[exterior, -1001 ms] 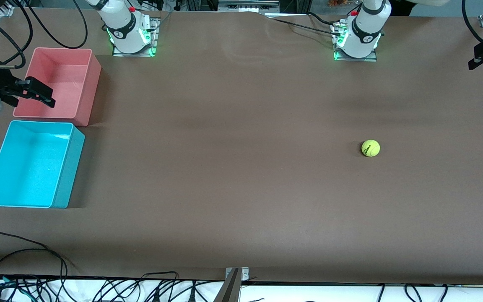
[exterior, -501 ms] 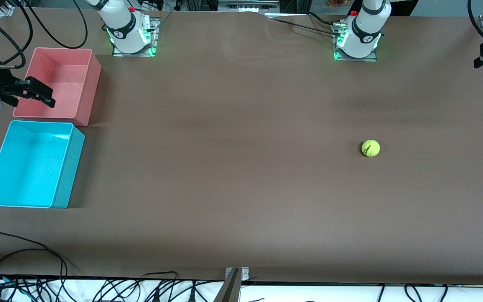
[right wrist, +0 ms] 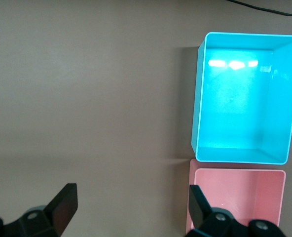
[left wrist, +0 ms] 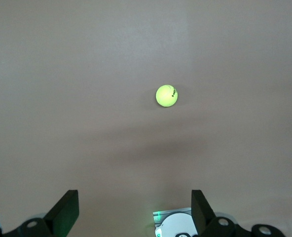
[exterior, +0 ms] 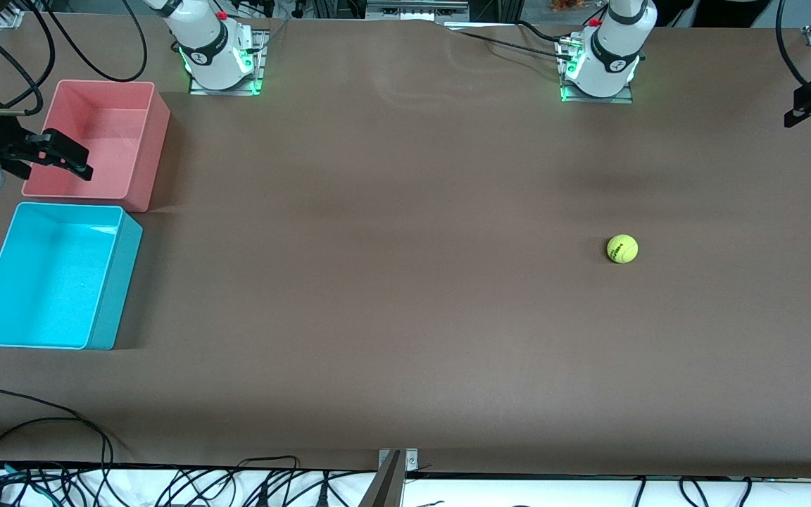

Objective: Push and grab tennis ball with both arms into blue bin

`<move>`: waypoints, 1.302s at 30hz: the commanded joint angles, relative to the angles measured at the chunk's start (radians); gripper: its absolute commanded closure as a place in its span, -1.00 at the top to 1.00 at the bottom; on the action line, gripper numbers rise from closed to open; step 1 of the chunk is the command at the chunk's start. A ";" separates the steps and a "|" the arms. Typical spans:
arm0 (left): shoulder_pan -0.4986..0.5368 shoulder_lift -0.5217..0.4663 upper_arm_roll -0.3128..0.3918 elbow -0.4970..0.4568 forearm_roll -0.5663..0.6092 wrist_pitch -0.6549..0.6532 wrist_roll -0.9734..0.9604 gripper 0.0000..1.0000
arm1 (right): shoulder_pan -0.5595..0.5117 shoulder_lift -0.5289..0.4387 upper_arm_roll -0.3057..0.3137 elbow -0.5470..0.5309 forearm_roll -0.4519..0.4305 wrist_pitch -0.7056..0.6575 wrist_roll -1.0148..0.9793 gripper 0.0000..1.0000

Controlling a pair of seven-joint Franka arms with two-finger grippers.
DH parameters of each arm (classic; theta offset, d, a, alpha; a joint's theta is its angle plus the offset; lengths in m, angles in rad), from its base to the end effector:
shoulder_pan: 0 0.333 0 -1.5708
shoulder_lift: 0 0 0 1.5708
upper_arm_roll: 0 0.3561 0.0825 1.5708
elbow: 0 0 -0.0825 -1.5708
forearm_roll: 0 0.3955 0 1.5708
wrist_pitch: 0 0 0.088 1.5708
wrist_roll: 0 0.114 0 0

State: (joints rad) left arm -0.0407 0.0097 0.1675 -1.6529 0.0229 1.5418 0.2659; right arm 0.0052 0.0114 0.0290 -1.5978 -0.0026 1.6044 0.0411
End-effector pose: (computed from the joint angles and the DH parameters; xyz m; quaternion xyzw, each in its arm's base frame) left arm 0.5562 0.0731 0.6105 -0.9957 0.0697 0.0615 0.0003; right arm 0.5721 0.0192 0.6410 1.0000 -0.0034 -0.0024 0.0012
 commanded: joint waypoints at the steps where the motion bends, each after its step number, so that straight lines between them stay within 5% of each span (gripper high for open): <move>1: 0.010 -0.022 -0.003 -0.171 0.022 0.162 0.029 1.00 | 0.001 0.005 -0.001 0.019 0.012 -0.012 0.010 1.00; 16: 0.010 -0.011 -0.003 -0.496 0.023 0.621 0.085 1.00 | 0.001 0.005 -0.003 0.019 0.012 -0.014 0.008 1.00; 34: 0.015 0.134 -0.005 -0.637 0.023 0.971 0.602 0.98 | 0.001 0.005 -0.001 0.019 0.012 -0.012 0.010 1.00; 39: 0.024 0.173 -0.005 -0.657 0.023 1.020 0.749 0.80 | -0.001 0.005 -0.003 0.019 0.013 -0.012 0.008 1.00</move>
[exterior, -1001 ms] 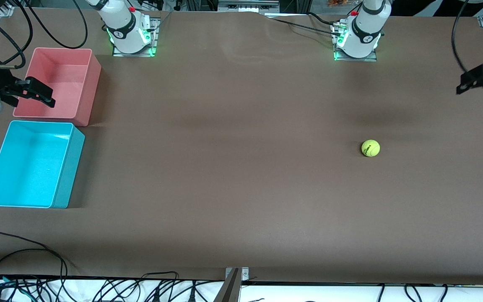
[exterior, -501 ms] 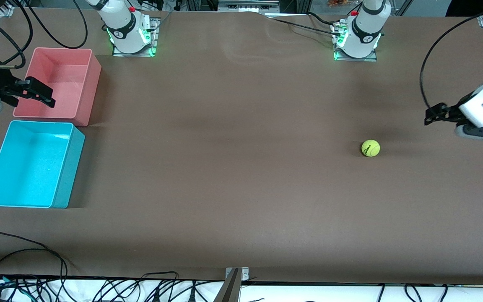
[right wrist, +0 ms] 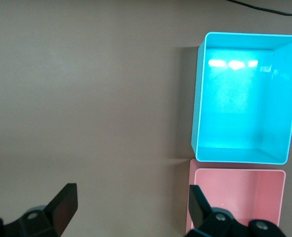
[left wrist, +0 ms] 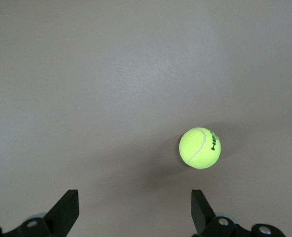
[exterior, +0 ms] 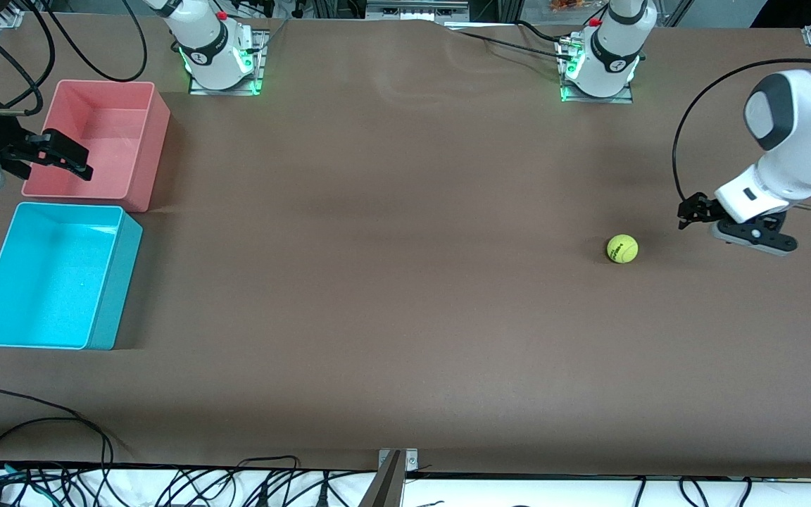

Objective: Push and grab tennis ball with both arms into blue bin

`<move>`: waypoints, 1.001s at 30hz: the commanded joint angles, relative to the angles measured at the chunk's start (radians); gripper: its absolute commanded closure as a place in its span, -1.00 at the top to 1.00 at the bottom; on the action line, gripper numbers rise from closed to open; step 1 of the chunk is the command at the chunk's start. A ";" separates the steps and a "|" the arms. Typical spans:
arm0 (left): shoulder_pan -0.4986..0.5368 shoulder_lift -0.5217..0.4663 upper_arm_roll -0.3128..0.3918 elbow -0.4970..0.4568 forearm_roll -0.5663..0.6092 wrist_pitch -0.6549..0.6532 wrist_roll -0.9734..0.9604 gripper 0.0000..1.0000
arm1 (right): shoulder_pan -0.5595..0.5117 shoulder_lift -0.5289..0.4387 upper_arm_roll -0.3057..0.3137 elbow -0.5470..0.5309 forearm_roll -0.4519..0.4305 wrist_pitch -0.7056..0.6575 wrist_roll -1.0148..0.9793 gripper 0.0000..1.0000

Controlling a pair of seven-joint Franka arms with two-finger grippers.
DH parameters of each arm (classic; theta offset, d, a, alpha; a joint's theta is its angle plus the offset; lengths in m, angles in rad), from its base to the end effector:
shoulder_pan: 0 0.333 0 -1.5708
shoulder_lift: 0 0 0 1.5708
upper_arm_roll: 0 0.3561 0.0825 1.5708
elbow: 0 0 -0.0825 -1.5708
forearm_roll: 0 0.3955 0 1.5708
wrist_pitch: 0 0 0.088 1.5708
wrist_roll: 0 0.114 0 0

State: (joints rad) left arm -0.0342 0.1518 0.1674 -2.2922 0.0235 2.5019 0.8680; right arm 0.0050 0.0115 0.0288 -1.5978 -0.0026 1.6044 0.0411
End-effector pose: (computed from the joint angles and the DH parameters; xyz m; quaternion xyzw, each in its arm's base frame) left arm 0.5424 0.0720 0.3148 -0.9288 0.3688 -0.0167 0.0318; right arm 0.5721 0.0190 0.6409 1.0000 -0.0036 -0.0024 0.0012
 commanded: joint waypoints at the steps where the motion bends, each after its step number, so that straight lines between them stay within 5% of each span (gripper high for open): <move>1: 0.020 0.038 -0.005 -0.023 0.023 0.069 0.178 0.69 | 0.000 0.007 -0.003 0.019 0.012 -0.012 0.008 1.00; 10: 0.023 0.061 -0.005 -0.023 0.024 0.103 0.341 -0.82 | 0.001 0.007 -0.003 0.019 0.012 -0.012 0.008 1.00; 12: 0.022 0.066 -0.005 -0.023 0.024 0.103 0.376 -0.96 | 0.001 0.005 -0.003 0.019 0.012 -0.012 0.008 1.00; 30: 0.020 0.181 -0.028 -0.015 0.276 0.189 0.477 -1.00 | 0.001 0.005 -0.003 0.019 0.012 -0.012 0.008 1.00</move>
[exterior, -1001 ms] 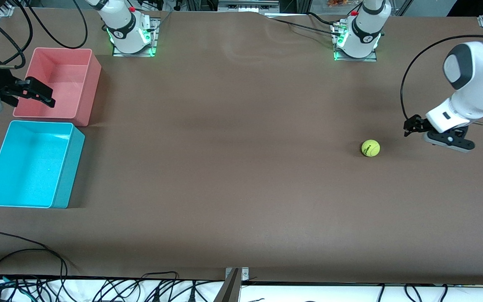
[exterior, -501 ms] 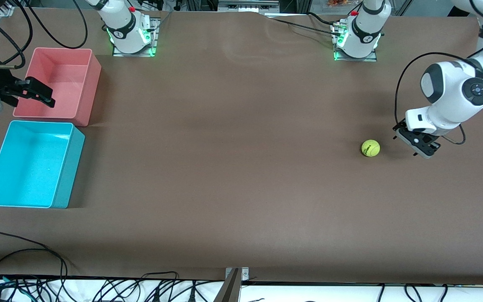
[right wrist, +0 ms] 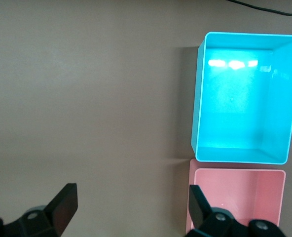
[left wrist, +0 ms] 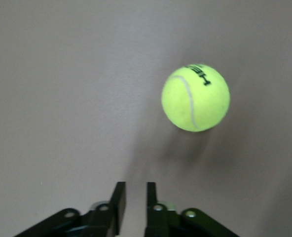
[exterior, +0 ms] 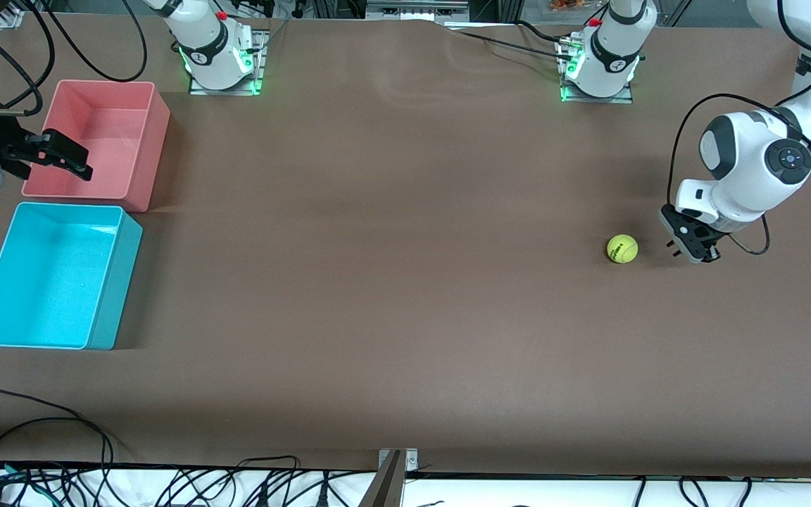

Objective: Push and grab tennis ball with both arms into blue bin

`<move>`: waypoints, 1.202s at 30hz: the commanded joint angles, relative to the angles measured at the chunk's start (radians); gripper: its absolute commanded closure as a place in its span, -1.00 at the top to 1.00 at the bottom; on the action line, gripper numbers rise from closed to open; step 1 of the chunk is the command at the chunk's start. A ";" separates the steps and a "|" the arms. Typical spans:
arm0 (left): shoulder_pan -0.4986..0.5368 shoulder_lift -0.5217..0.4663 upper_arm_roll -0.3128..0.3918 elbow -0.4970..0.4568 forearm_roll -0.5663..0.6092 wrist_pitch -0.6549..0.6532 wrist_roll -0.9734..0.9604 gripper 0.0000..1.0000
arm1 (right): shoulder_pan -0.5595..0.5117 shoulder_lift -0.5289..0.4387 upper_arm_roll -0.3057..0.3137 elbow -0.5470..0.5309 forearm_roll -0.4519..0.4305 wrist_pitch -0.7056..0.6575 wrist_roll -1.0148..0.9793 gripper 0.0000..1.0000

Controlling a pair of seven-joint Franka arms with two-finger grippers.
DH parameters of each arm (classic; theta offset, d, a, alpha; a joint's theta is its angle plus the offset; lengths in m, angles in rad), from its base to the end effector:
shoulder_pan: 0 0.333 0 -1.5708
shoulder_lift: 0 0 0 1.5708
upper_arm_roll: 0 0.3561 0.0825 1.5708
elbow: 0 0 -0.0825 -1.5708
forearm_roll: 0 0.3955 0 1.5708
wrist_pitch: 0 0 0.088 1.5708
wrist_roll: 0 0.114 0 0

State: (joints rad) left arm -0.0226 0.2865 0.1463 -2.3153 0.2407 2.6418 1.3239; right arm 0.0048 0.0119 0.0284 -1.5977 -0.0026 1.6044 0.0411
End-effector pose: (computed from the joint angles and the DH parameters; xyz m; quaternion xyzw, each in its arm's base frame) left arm 0.5424 0.0624 0.2451 -0.7570 0.6482 0.0386 0.0729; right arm 0.5722 0.0186 0.6407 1.0000 -0.0039 -0.0026 0.0012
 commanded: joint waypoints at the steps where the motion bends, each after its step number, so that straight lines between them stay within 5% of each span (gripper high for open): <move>1: 0.009 0.049 -0.007 0.008 0.058 0.050 0.021 -1.00 | 0.001 0.007 -0.002 0.019 0.012 -0.012 0.008 1.00; 10: 0.007 0.074 -0.059 0.010 0.034 0.053 -0.050 -1.00 | 0.001 0.005 -0.002 0.019 0.013 -0.012 0.008 1.00; 17: -0.003 0.065 -0.224 0.016 0.040 0.029 -0.363 -1.00 | 0.001 0.005 -0.002 0.019 0.012 -0.012 0.008 1.00; 23: 0.058 0.030 -0.191 0.047 0.121 -0.017 -0.240 -1.00 | 0.001 0.005 -0.002 0.019 0.012 -0.012 0.008 1.00; 36: 0.128 0.007 -0.094 0.062 0.075 -0.017 -0.078 -0.93 | 0.001 0.005 -0.001 0.019 0.013 -0.012 0.008 1.00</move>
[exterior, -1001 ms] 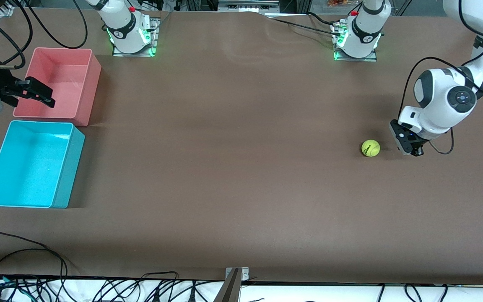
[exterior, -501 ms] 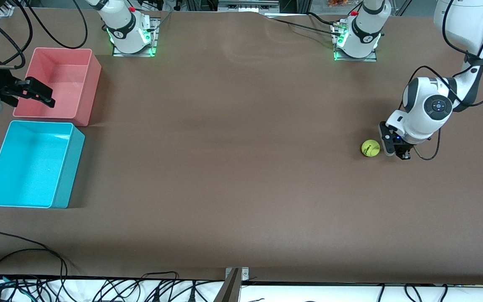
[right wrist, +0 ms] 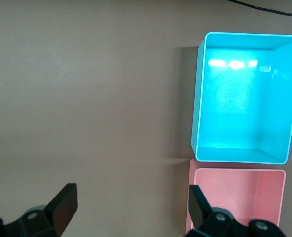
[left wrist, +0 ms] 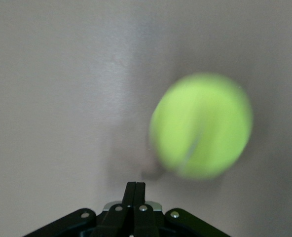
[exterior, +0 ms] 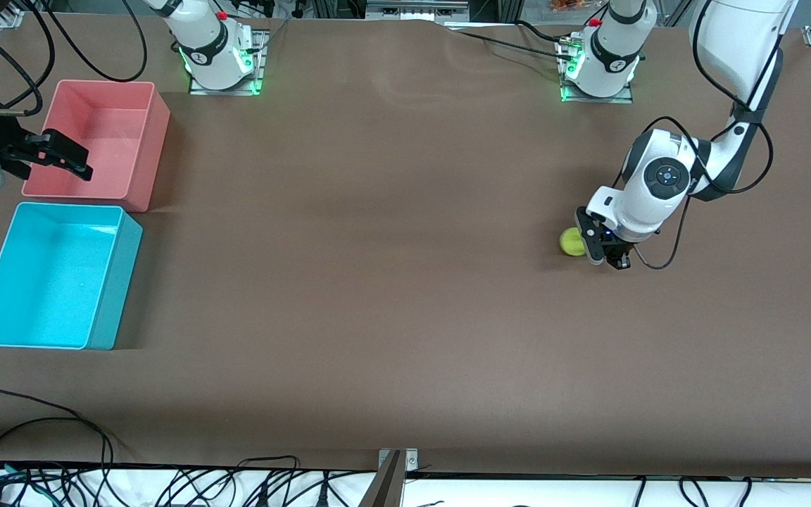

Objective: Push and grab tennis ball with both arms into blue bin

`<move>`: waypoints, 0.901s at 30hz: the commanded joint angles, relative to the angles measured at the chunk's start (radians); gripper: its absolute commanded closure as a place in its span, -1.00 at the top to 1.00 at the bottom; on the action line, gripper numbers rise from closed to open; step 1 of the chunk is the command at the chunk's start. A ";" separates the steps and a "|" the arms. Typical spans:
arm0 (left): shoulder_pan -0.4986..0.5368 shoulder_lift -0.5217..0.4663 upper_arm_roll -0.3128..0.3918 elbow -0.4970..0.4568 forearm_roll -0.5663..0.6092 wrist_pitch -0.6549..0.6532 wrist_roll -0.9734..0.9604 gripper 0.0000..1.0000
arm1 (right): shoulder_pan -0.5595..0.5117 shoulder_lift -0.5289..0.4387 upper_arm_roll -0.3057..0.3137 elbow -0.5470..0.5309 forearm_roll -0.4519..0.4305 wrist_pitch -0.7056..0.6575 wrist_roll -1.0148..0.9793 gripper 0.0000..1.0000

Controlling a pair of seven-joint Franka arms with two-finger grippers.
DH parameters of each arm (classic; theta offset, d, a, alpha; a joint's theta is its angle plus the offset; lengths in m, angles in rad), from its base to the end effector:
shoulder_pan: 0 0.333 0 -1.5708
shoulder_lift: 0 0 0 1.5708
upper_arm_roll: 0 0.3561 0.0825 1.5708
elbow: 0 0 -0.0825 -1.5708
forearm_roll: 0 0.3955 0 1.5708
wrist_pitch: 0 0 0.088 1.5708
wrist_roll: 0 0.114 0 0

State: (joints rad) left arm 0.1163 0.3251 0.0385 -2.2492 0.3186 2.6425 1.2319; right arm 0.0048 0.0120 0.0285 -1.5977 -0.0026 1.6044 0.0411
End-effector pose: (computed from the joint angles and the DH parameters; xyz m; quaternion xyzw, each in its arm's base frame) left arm 0.5629 0.0806 0.2466 -0.7759 0.6241 0.0300 0.0878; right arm 0.5723 0.0187 0.6407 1.0000 -0.0039 -0.0026 0.0012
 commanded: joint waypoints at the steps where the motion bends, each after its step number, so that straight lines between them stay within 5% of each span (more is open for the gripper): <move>1: -0.010 -0.034 0.015 -0.004 -0.003 -0.018 0.014 -0.92 | 0.001 0.005 -0.001 0.019 0.013 -0.014 0.008 1.00; 9: -0.027 -0.110 0.026 -0.004 -0.004 -0.025 -0.051 -0.45 | 0.003 0.005 0.001 0.019 0.013 -0.012 0.006 1.00; 11: -0.030 -0.153 0.024 -0.004 -0.004 -0.035 -0.084 -0.09 | 0.006 0.006 0.001 0.019 0.015 -0.014 0.006 1.00; 14: -0.058 -0.221 0.024 -0.003 -0.004 -0.073 -0.088 0.95 | 0.011 0.006 0.001 0.019 0.018 -0.014 0.013 1.00; 27: -0.171 -0.483 0.026 0.078 -0.041 -0.298 -0.097 1.00 | 0.032 0.009 0.002 0.010 0.021 -0.086 0.028 1.00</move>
State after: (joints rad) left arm -0.0060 -0.0636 0.0538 -2.2003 0.3001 2.4351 1.1413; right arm 0.0187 0.0151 0.0303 -1.5977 -0.0002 1.5672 0.0518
